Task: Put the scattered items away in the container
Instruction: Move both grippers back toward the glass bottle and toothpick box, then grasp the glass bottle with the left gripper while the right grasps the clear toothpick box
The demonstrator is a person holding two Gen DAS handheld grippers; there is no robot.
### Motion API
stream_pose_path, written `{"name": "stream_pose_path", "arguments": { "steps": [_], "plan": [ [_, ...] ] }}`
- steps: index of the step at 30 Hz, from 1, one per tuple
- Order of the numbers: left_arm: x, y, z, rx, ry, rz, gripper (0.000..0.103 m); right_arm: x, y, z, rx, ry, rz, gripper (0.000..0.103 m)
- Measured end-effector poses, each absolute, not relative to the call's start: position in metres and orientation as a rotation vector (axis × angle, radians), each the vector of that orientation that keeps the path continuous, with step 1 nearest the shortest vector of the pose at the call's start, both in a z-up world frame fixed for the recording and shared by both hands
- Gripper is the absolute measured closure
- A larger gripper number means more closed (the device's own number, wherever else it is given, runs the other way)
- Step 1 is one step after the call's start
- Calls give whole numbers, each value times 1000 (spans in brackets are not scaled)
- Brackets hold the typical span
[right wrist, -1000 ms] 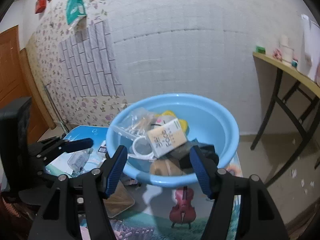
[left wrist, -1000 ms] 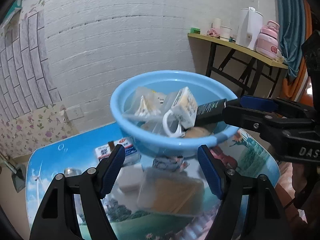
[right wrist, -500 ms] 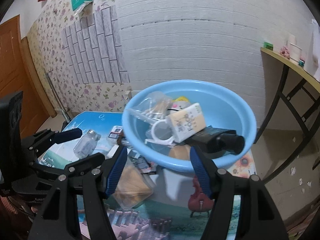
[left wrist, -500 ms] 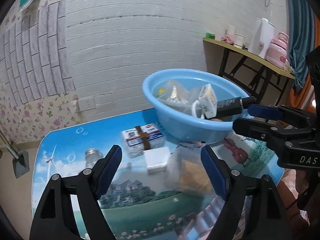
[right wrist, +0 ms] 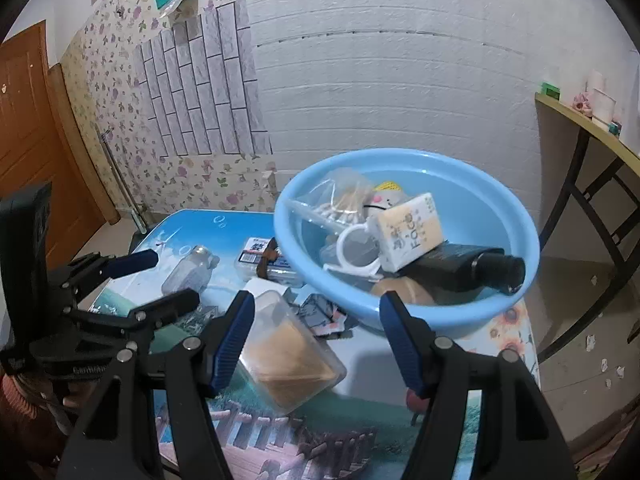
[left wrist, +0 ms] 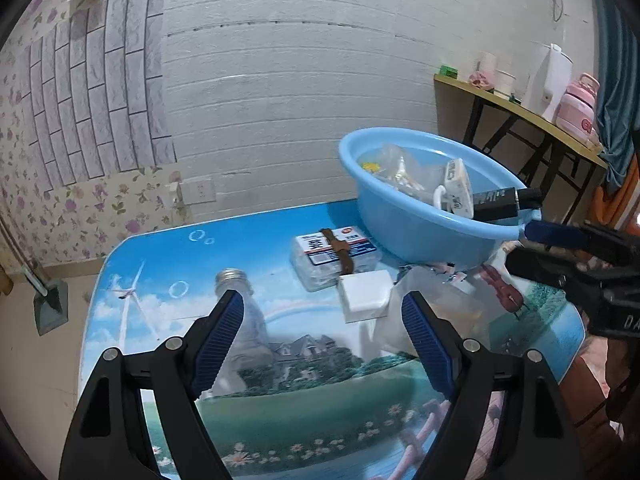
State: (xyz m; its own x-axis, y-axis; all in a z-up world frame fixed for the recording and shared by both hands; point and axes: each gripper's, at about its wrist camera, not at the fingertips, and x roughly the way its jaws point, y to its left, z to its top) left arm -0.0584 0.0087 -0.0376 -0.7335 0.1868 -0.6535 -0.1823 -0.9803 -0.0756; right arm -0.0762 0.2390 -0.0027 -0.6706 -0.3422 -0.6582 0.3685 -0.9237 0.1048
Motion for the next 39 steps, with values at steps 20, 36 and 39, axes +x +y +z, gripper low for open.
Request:
{"name": "stream_pose_path", "arguments": {
  "steps": [20, 36, 39],
  "plan": [
    [-70, -28, -79, -1205, -62, 2761, 17, -70, 230, -45, 1114, 79, -2430, 38],
    [-102, -23, -105, -1296, -73, 2633, 56, -83, 218, -67, 1151, 134, -2347, 23],
    [-101, -24, -104, -1290, -66, 2641, 56, -83, 219, -70, 1155, 123, -2334, 24]
  ]
}}
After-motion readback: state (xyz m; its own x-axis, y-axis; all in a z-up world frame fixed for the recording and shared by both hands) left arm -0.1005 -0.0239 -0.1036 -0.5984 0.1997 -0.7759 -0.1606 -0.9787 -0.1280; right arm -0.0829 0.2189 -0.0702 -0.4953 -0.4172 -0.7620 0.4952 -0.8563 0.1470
